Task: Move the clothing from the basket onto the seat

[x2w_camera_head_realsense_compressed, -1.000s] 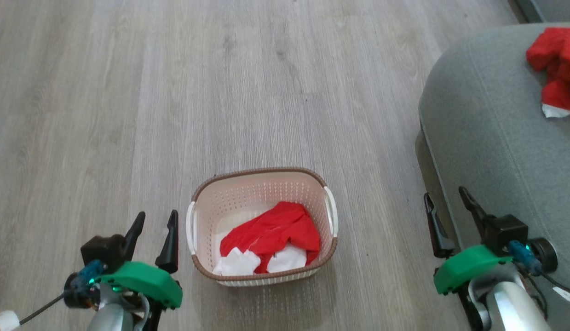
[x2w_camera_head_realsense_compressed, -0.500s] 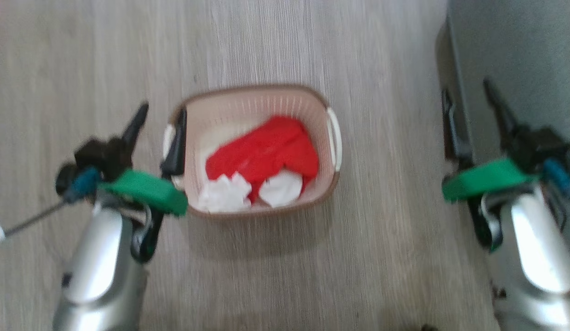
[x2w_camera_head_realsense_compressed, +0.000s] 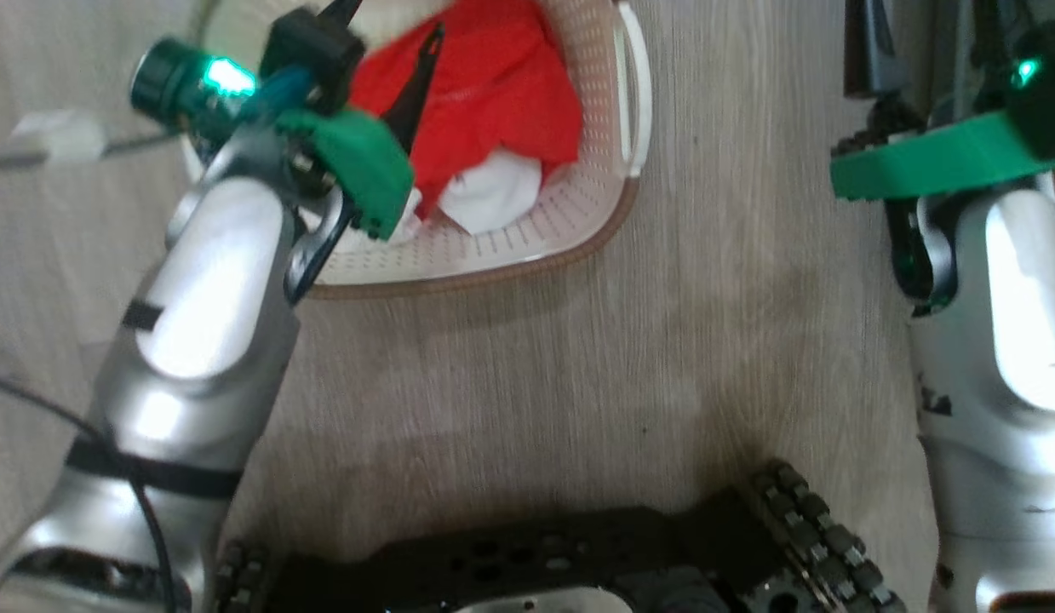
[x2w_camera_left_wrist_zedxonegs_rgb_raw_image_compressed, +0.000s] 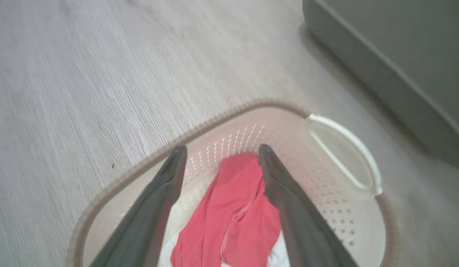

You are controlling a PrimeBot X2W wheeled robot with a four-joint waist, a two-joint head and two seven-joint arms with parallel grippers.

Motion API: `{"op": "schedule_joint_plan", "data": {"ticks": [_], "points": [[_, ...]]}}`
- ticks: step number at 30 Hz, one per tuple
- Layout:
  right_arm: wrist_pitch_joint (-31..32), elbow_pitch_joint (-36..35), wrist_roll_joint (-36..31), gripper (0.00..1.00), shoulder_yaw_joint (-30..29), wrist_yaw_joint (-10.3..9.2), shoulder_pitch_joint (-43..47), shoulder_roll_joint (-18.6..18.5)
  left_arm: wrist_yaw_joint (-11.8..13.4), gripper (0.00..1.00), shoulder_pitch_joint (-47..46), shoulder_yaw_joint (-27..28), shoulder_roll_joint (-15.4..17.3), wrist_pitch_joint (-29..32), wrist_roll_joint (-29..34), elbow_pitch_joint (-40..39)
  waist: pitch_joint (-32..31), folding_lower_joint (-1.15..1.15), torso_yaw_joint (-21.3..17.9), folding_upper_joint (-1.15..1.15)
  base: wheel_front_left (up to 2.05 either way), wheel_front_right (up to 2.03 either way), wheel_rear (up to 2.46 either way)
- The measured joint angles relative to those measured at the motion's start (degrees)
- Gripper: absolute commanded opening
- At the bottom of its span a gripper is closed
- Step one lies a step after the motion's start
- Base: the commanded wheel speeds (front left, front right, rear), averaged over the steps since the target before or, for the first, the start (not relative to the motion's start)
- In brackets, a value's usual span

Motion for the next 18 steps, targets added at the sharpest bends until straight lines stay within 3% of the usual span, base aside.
{"op": "schedule_joint_plan", "data": {"ticks": [7, 12, 18], "points": [[0.0, -0.68, 0.87, 1.0, 1.57, 0.0, -1.59, 0.4, 0.01, 1.0, -7.5, -7.26, -0.14, 15.03, -1.62, 7.8, 4.98, -0.03, -4.34, 0.0, 0.0, 0.0, 0.0], [0.0, -0.86, 2.55, 1.0, 2.68, 0.0, -1.61, 0.59, 0.16, 1.0, -10.67, -8.23, -0.59, 18.82, -2.05, 14.88, 7.57, -0.03, -7.29, 0.0, 0.0, 0.0, 0.0], [0.0, -1.85, 6.93, 1.0, 4.41, 0.0, -1.79, 0.77, 2.68, 1.0, -13.33, -7.31, 0.54, 19.19, -1.7, 23.63, 10.93, -0.03, -10.61, 0.0, 0.0, 0.0, 0.0]]}}
